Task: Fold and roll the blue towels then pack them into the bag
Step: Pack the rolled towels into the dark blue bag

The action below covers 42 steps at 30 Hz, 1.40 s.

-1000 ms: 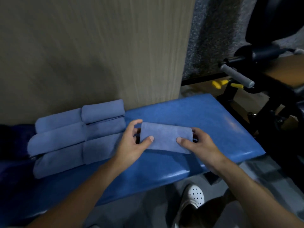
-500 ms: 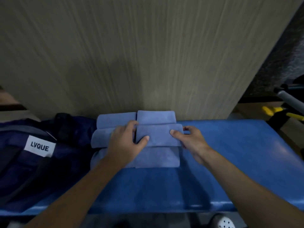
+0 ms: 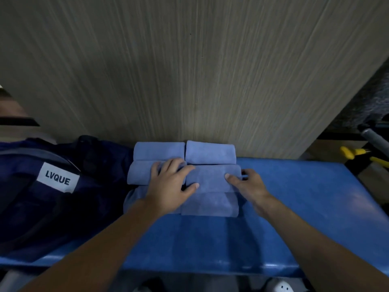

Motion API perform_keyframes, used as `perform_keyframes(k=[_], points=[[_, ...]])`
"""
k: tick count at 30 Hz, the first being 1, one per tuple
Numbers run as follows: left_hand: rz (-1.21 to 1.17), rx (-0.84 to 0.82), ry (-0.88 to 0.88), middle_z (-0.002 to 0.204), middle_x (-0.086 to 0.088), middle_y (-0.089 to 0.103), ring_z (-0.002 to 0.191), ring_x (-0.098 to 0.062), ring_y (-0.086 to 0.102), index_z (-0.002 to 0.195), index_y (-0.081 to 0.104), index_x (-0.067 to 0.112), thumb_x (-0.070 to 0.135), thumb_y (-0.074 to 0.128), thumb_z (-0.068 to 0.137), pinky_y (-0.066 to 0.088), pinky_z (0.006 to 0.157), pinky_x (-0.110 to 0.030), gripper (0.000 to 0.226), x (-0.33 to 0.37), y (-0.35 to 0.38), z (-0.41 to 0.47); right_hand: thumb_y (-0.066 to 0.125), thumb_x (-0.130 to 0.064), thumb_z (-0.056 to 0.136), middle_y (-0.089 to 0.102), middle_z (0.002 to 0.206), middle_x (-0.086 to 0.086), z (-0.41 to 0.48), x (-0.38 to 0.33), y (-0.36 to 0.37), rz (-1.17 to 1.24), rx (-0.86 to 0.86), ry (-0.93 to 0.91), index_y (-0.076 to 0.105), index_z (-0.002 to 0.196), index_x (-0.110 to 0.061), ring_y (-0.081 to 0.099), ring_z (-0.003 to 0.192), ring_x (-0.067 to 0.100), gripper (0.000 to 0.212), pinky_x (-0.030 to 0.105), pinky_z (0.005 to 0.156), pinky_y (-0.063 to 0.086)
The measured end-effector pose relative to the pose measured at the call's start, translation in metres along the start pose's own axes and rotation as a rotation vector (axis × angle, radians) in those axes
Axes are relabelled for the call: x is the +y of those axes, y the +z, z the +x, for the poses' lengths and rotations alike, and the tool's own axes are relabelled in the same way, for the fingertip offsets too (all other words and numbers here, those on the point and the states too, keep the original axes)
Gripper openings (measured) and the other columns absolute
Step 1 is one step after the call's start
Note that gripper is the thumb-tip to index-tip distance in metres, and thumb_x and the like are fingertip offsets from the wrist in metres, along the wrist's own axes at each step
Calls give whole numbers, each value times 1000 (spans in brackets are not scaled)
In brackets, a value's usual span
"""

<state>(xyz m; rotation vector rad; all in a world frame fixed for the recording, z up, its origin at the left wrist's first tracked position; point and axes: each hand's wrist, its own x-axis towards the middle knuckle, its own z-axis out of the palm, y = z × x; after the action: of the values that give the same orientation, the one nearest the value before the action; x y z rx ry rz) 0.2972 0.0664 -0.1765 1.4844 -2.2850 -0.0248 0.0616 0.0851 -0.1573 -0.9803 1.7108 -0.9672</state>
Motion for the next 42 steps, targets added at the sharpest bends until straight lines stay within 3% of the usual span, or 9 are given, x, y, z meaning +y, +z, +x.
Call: perform_keyframes(k=[4, 7, 11, 17, 22, 27, 34, 38, 42], points=[[-40, -5, -9, 130, 7, 51, 128, -15, 44, 128, 58, 31, 66, 35, 83, 28, 108, -52, 61, 4, -22, 0, 72, -66, 60, 54, 122, 4, -10, -19, 0, -303, 186, -111, 50, 123, -19, 53, 110, 23, 81, 44, 94, 46], [-49, 38, -27, 127, 8, 54, 125, -15, 47, 124, 60, 28, 61, 34, 84, 31, 107, -52, 58, -6, -51, -8, 69, -50, 78, 52, 124, 0, -27, -48, 12, -541, 289, -279, 54, 122, -24, 41, 122, 24, 52, 41, 100, 30], [-36, 82, -97, 123, 7, 57, 122, -16, 47, 124, 60, 26, 55, 31, 85, 30, 109, -44, 56, -41, -103, -26, 72, -40, 79, 60, 107, -4, -47, -82, 62, -481, 88, -461, 55, 95, -35, 54, 110, 22, 23, 47, 101, 38], [75, 148, -229, 123, 4, 58, 122, -20, 48, 124, 60, 24, 52, 34, 88, 33, 103, -44, 52, -129, -171, -84, 74, -36, 78, 59, 88, -12, -81, -112, 171, -491, -219, -607, 50, 81, -38, 59, 96, 19, 24, 47, 95, 44], [182, 118, -437, 130, 2, 52, 124, -24, 45, 129, 53, 24, 44, 48, 93, 30, 104, -46, 41, -212, -205, -129, 74, -33, 81, 60, 103, 2, -91, -120, 250, -567, -383, -613, 55, 103, -22, 58, 97, 19, 32, 34, 89, 48], [248, 79, -578, 150, -6, 36, 138, -27, 34, 143, 41, 24, 45, 63, 88, 28, 111, -48, 63, -288, -217, -153, 65, -51, 83, 58, 127, 5, -82, -118, 297, -956, -294, -609, 45, 134, -21, 49, 121, 29, 62, 41, 99, 41], [314, -21, -566, 160, 2, 17, 149, -22, 10, 153, 17, 33, 52, 68, 83, 10, 116, -55, 88, -343, -209, -129, 71, -41, 83, 61, 123, 6, -69, -110, 331, -965, -400, -458, 42, 130, -14, 57, 112, 26, 61, 42, 99, 43], [346, -51, -568, 143, -1, 40, 138, -26, 32, 149, 26, 33, 43, 70, 82, 16, 113, -57, 81, -362, -201, -118, 75, -28, 82, 61, 122, 4, -63, -103, 336, -820, -386, -465, 23, 147, -21, 58, 109, 23, 83, 44, 102, 43], [327, 64, -530, 111, -2, 59, 107, -28, 57, 119, 59, 26, 27, 72, 81, 30, 92, -43, 40, -375, -195, -116, 69, -10, 83, 65, 110, 5, -54, -93, 341, -692, -330, -471, 34, 142, -18, 62, 102, 23, 69, 42, 94, 50]])
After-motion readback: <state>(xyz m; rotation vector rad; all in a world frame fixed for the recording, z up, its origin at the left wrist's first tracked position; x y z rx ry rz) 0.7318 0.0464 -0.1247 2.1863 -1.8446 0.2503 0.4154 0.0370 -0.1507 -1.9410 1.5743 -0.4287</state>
